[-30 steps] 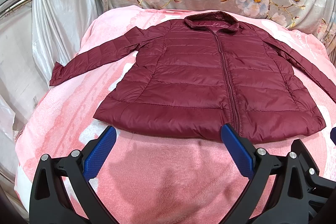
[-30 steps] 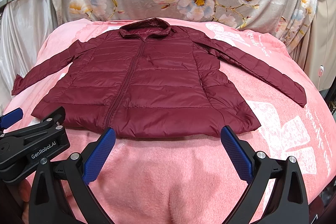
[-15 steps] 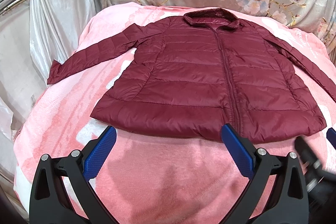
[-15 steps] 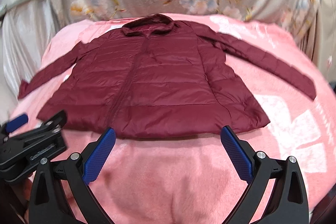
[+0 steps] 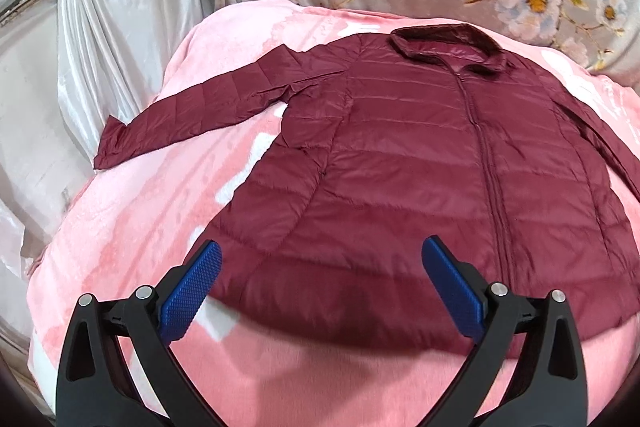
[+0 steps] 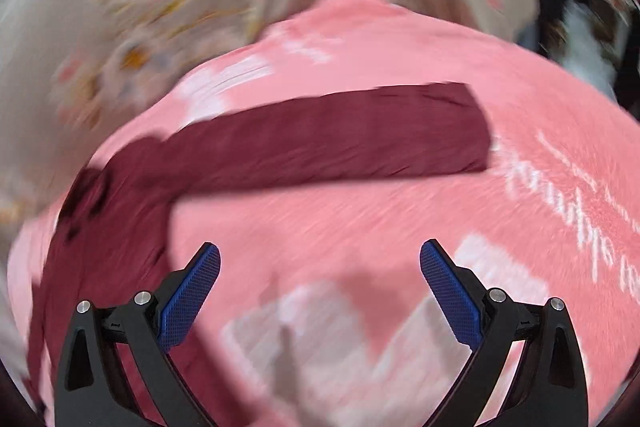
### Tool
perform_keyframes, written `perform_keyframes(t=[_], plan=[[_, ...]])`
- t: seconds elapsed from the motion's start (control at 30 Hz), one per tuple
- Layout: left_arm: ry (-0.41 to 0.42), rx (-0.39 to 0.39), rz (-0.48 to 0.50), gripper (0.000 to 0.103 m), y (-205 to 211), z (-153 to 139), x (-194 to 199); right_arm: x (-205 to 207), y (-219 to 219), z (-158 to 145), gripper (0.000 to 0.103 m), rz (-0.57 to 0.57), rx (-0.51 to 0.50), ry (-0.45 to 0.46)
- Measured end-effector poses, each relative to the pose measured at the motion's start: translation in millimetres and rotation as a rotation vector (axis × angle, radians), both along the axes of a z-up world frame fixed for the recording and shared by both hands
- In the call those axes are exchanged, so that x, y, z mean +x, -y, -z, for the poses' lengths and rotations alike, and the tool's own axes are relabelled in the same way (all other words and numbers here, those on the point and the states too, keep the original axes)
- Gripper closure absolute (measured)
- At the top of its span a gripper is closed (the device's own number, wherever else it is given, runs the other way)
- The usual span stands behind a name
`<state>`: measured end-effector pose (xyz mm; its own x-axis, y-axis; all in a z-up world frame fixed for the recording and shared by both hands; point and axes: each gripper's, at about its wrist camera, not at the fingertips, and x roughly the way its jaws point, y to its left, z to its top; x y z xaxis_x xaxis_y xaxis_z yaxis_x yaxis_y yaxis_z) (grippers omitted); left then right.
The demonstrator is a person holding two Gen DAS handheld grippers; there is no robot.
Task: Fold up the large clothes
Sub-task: 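Grasp the sleeve cuff nearest the right tool and lift it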
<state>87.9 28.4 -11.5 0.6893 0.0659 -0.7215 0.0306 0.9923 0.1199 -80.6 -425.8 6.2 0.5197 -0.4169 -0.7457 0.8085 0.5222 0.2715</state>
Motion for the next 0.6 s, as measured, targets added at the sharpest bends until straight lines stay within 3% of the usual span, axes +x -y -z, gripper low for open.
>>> perform_keyframes(t=[0.27, 0.43, 0.53, 0.57, 0.6], plan=[[-0.026, 0.015, -0.039, 0.005, 1, 12, 42, -13, 96, 33, 0.013, 0.21, 0.08, 0.007], [-0.047, 0.021, -0.051, 0.005, 1, 20, 63, -8, 121, 47, 0.029, 0.257, 0.131, 0.038], [-0.053, 0.027, -0.056, 0.005, 2, 24, 72, -3, 130, 50, 0.053, 0.29, 0.112, 0.056], [-0.056, 0.029, -0.058, 0.005, 2, 26, 75, 1, 133, 51, 0.073, 0.291, 0.103, 0.053], [-0.059, 0.031, -0.059, 0.005, 1, 27, 77, 5, 137, 51, 0.086, 0.284, 0.102, 0.053]])
